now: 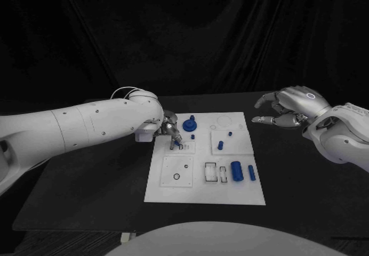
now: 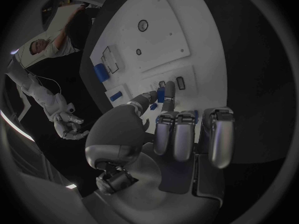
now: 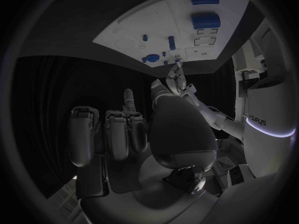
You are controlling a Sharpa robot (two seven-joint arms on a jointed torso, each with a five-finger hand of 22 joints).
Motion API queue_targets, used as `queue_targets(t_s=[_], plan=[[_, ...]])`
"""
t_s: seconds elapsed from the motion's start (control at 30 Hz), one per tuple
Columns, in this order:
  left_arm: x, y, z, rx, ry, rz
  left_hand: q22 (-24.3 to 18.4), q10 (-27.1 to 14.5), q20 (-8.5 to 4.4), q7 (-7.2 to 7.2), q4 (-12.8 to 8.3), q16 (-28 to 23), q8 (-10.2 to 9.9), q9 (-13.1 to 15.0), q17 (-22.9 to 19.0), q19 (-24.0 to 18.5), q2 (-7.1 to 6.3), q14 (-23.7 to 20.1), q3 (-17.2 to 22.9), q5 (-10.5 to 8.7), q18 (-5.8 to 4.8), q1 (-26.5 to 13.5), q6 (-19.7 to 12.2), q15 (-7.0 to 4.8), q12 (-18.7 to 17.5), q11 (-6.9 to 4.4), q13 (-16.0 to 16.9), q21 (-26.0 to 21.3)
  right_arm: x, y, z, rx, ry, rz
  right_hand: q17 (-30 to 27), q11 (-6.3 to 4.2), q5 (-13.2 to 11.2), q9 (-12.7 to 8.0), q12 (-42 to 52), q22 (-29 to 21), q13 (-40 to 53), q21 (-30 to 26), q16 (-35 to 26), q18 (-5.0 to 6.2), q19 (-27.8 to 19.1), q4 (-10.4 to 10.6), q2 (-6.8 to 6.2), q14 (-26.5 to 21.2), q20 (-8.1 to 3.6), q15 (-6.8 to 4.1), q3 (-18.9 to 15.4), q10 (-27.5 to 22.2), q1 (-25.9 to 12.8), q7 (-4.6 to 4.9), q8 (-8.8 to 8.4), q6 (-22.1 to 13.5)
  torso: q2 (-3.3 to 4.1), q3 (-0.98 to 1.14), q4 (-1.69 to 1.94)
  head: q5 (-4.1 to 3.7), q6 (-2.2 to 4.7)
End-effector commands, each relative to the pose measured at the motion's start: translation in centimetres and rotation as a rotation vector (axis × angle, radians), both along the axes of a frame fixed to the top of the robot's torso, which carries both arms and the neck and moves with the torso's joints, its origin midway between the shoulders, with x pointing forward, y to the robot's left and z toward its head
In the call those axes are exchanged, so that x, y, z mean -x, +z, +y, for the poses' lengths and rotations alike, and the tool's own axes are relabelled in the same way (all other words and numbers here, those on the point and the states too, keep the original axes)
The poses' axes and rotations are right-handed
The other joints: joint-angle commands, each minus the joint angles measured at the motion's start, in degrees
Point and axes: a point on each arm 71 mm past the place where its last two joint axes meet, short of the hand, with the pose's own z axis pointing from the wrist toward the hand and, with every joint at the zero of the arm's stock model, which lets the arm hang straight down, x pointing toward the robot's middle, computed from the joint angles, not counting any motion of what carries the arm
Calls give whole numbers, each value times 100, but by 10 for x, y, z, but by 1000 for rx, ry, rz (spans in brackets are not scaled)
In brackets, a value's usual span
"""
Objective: Assemble the parts on the task board
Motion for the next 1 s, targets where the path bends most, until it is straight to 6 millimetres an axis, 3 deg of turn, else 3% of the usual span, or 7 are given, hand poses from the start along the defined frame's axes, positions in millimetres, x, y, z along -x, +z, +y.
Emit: queue_targets(t_s=[0.03, 0.4, 0.67, 1.0], plan=[[1, 3, 1, 23, 26, -37, 863, 592, -15, -36, -569, 15, 41, 15, 1505, -9, 16, 595, 617, -32, -47, -71, 88, -5, 20, -26, 1493, -42, -1, -1, -1, 3, -20, 7, 1510, 39, 39, -5, 14, 1326, 1509, -32, 15, -84, 343, -14, 4, 596, 46, 44, 5, 610, 56, 1, 25, 40, -3, 5, -4, 43, -1], [6, 4, 5, 32, 36, -46, 869, 592, -21, -42, -547, 15, 43, 46, 1505, -5, 11, 595, 654, -103, -48, -124, 84, -11, 20, -32, 1493, -43, -1, -3, 0, 6, -17, 12, 1510, 40, 48, -7, 14, 1324, 1509, -38, 15, -83, 340, -14, 10, 596, 47, 44, 5, 610, 66, 1, 24, 43, -2, 5, 14, 66, -1], [4, 4, 4, 38, 43, -56, 870, 592, -24, -44, -524, 15, 46, 62, 1505, -4, 17, 595, 670, -130, -48, -154, 86, -14, 20, -35, 1493, -44, -1, -5, 1, 7, -13, 18, 1466, 40, 60, -10, 14, 1313, 1509, -68, -18, -75, 326, -13, 19, 586, 48, 44, 6, 610, 74, 1, 20, 39, 5, -8, 3, 70, -1], [5, 1, 2, 26, 51, -53, 872, 592, -29, -46, -459, 15, 43, 90, 1505, -3, 32, 595, 689, -166, -48, -229, 81, -19, 20, -39, 1493, -49, -1, -7, 1, 11, -13, 25, 1450, 43, 160, -29, 14, 1308, 1509, -81, -30, -72, 318, -53, 46, 582, 49, 43, 8, 610, 197, 3, 2, 40, 10, -1, -6, 71, -1]])
